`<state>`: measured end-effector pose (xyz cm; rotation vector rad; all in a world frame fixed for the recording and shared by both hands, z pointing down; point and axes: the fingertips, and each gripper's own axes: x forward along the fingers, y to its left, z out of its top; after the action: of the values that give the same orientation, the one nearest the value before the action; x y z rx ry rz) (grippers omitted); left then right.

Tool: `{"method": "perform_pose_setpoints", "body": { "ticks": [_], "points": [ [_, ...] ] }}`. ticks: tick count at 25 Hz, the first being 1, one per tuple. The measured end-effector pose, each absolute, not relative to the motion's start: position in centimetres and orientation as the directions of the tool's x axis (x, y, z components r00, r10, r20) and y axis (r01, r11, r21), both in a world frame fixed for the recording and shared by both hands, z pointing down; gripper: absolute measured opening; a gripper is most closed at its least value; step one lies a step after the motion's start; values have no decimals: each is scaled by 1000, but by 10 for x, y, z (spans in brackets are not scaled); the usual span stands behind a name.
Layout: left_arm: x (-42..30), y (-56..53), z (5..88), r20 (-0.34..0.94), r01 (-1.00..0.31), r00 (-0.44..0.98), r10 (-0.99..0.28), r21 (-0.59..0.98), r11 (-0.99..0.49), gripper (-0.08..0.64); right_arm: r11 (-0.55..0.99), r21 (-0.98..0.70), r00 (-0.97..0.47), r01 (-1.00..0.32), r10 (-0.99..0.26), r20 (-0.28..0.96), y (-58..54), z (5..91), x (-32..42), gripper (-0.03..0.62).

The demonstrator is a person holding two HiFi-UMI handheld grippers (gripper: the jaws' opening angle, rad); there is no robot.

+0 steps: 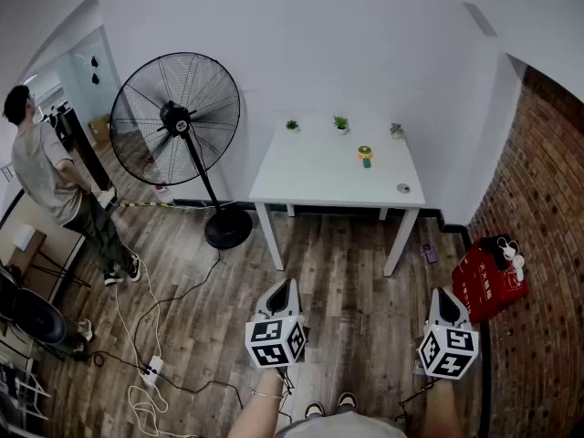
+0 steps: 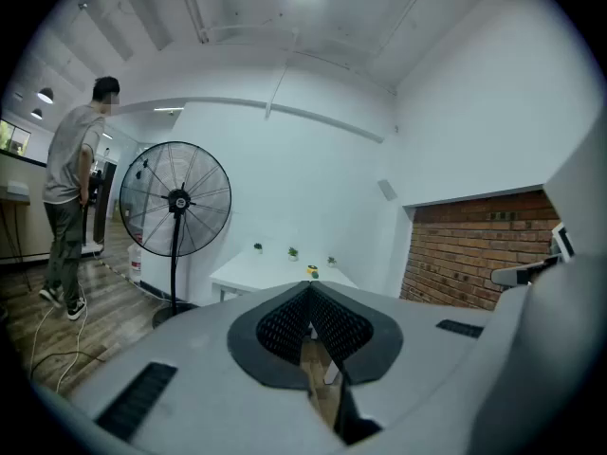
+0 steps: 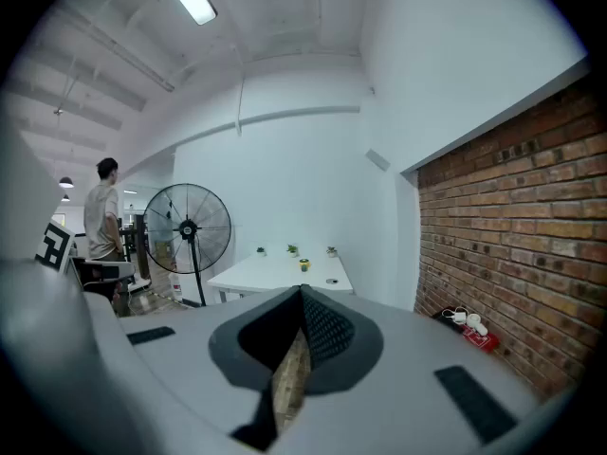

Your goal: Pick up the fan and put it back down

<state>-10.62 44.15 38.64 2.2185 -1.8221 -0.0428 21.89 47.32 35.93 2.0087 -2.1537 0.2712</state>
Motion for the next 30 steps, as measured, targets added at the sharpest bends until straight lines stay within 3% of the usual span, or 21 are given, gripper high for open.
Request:
{"method": "perform_pose_setpoints", "body": {
  "ticks": [24,26,30],
  "points": [
    [-113,450,390,160,-970,149,-976,218,-112,11,77,-69,-88,-995,-978,188,464,352,231,5],
    [-116,451,391,161,-970,144,-976,216,-107,11,94,-74,-107,-993,-977,185,463,351,228,86],
    [-117,450,390,164,-973,136,-977,208,-101,11,99,-77,-111,-992,-977,180,460,348,228,100]
  ]
}}
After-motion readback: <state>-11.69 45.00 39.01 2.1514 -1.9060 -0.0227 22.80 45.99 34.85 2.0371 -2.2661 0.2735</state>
